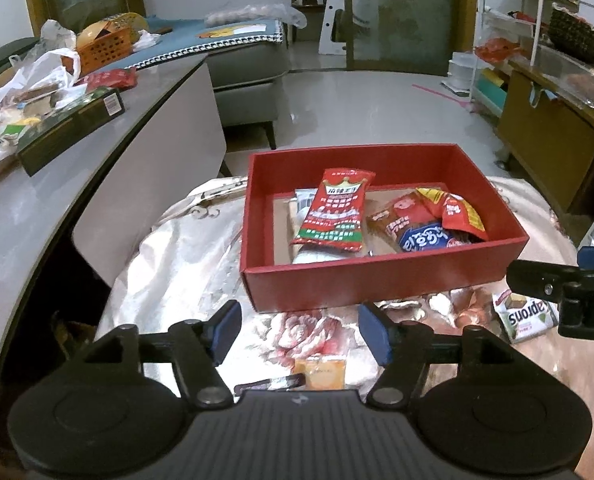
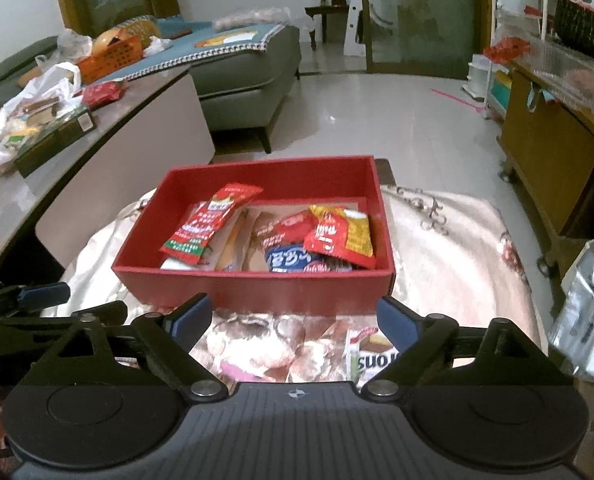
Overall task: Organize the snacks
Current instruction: 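Withdraw both tools from the red box back over the snack pile, then grasp the white jujube packet with left tool while right tool grasps the pink-zip seed bag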
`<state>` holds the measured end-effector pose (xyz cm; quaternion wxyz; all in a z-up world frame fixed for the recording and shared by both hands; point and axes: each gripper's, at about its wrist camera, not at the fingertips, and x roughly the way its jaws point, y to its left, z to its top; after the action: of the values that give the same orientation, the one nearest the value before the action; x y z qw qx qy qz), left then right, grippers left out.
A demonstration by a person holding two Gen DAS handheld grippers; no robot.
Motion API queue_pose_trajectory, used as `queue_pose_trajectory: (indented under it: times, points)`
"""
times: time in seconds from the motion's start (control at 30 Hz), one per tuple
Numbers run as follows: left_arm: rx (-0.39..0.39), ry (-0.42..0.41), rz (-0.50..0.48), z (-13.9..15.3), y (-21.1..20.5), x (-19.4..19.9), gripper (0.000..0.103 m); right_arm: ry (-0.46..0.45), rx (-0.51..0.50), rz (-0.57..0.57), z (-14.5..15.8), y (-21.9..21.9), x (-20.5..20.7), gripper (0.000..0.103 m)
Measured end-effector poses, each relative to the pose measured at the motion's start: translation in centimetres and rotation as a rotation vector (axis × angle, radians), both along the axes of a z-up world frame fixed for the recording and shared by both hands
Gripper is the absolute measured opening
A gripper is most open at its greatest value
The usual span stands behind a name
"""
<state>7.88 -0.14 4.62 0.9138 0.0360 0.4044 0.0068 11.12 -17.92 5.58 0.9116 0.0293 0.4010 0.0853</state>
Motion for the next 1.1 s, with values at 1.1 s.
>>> queue_pose_trajectory:
  times: [1.1]
  points:
    - [-0.181, 0.329, 0.163, -8.7, 4.7, -0.3, 0.053, 0.139, 0.049, 0.062, -2.5, 0.1, -1.0, 0.100]
